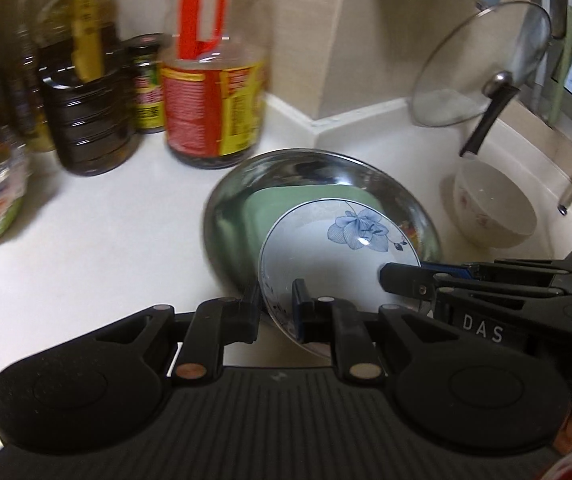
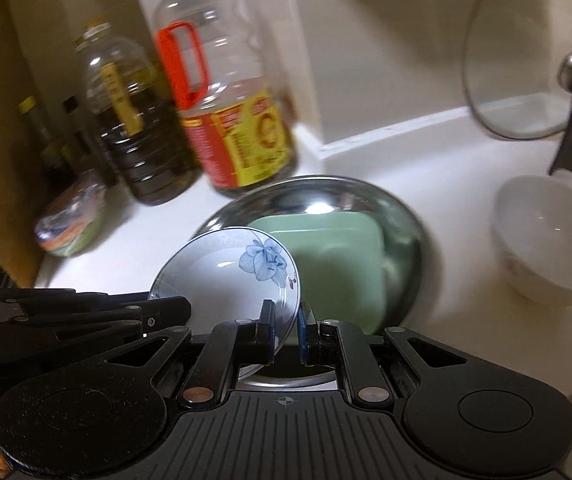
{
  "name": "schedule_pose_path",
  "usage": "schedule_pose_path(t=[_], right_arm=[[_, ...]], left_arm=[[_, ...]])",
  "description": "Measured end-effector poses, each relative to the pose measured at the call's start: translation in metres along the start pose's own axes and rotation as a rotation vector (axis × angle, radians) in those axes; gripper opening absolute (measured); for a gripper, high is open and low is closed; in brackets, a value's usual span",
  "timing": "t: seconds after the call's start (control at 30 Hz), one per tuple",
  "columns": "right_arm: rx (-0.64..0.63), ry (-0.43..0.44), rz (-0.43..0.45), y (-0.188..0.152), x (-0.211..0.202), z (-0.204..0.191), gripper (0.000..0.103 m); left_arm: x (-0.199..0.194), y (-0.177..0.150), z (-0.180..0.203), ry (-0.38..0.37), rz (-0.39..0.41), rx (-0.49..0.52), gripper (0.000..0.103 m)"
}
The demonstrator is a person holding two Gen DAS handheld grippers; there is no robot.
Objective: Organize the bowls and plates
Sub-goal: 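Carry the flower plate with the right tool onto the green plate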
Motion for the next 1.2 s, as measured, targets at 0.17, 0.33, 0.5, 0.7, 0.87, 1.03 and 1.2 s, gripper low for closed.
schedule_pose_path(t=[0.17,0.33,0.5,0.7,0.87,1.03,1.2], right_arm=[[0.031,-0.031,-0.010,0.004,0.007,0.017,0.011],[0.045,-0.047,-0.028,0.010,0.019,0.028,0.011],[0.054,-0.052,-0.046,0.013,0.030,0.033,0.011],[0.059,-0.056,-0.068,0.015,0.043,0.034,0.011],[0.059,-0.061,-0.085,0.016,0.051,0.033,0.011],[0.067,-0.068,-0.109,0.015,0.059,0.033,0.011],[0.074,-0.074,-0.125,0.014,0.065,0.034,0.011]], left_arm=[[0.020,0.008,0.006,-0.028,-0.019,0.024,0.014],[0.037,0.014,0.006,-0.039,-0.036,0.025,0.014],[0.047,0.019,0.003,-0.040,-0.049,0.025,0.014],[0.058,0.023,-0.003,-0.041,-0.066,0.019,0.014],[0.065,0.024,-0.008,-0.045,-0.079,0.010,0.014],[0.072,0.025,-0.013,-0.049,-0.095,0.005,0.014],[0.076,0.025,-0.015,-0.054,-0.107,-0.004,0.014]])
Point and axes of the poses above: each gripper's, at about its wrist camera, not at the fingertips, and x roughly the way its jaws point, z to its right, y to its top, the point moved 9 cm from there along x, roughly the way its jaws point, and after that the axes turned 12 degrees about -y, right-handed, at the moved point
